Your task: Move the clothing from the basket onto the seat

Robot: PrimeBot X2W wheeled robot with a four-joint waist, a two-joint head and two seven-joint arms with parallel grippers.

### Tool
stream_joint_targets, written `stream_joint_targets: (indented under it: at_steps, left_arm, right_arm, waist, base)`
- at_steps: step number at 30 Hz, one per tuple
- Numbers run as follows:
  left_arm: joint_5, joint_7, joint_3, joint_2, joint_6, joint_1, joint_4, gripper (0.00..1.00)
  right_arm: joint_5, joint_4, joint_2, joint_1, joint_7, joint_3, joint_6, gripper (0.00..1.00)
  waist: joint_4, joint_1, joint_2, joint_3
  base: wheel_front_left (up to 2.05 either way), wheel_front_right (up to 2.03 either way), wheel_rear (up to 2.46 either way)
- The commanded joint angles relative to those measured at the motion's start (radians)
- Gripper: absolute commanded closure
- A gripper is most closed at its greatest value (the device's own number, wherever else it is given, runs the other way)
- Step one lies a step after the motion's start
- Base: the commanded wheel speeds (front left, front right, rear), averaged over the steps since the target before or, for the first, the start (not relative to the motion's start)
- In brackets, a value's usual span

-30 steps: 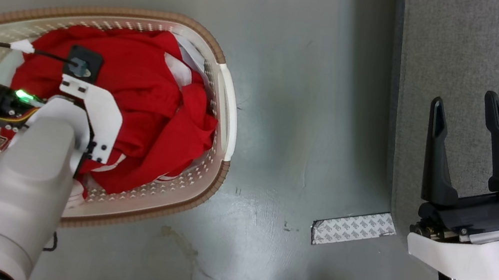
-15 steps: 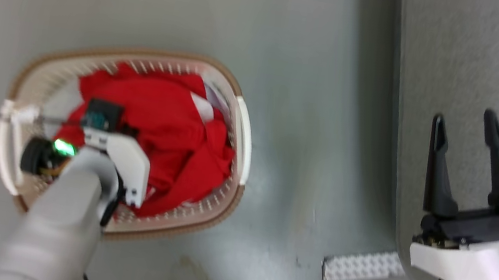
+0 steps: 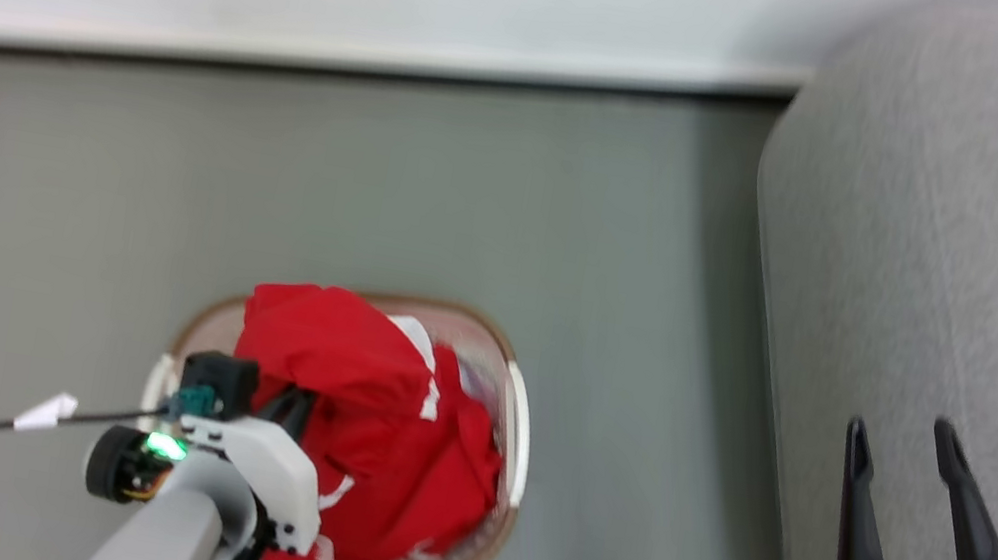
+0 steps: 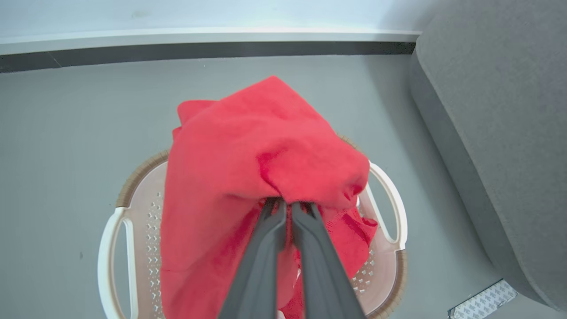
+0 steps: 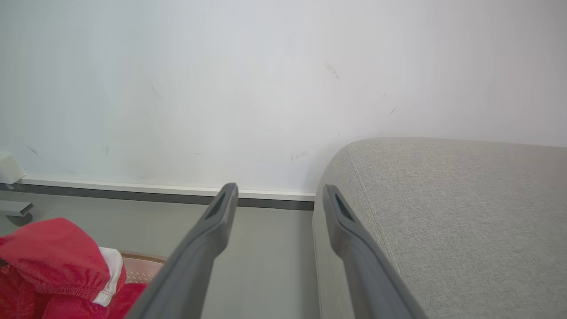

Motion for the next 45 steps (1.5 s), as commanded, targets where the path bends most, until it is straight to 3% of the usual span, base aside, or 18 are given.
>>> stream_joint_targets:
  at_steps: [1, 7, 17, 27, 45]
  left_arm:
    - [-0.008, -0.004, -0.002, 0.001, -0.005, 0.028, -0.025, 1.00]
    - [-0.058, -0.004, -0.031, 0.001, -0.001, 0.168, -0.211, 1.00]
    - [-0.113, -0.004, -0.073, 0.001, 0.042, 0.353, -0.461, 1.00]
    - [-0.128, -0.004, -0.054, 0.001, 0.060, 0.447, -0.679, 1.00]
    - [-0.108, -0.004, -0.017, 0.001, 0.067, 0.521, -0.835, 1.00]
  right_arm:
    - [-0.011, 0.005, -0.002, 0.022, 0.001, -0.008, -0.002, 0.00]
    - [-0.017, 0.009, -0.002, 0.089, 0.001, -0.023, -0.002, 0.00]
    - [-0.043, 0.017, -0.002, 0.172, 0.001, -0.038, -0.002, 0.00]
    - [-0.043, 0.006, -0.002, 0.216, 0.001, -0.047, -0.002, 0.00]
    - [-0.051, -0.006, -0.002, 0.229, 0.001, -0.057, -0.002, 0.00]
  waist:
    - [0.042, 0.0004, 0.0000, -0.104]
    - [0.060, 0.0004, 0.0000, -0.200]
    - [0.081, 0.0004, 0.0000, -0.341]
    - [0.088, 0.0004, 0.0000, -0.392]
    - [0.083, 0.0004, 0.0000, -0.416]
  base:
    - [0.00, 0.00, 0.00]
    - [0.00, 0.00, 0.00]
    - [0.00, 0.00, 0.00]
    - [0.00, 0.00, 0.00]
    - [0.00, 0.00, 0.00]
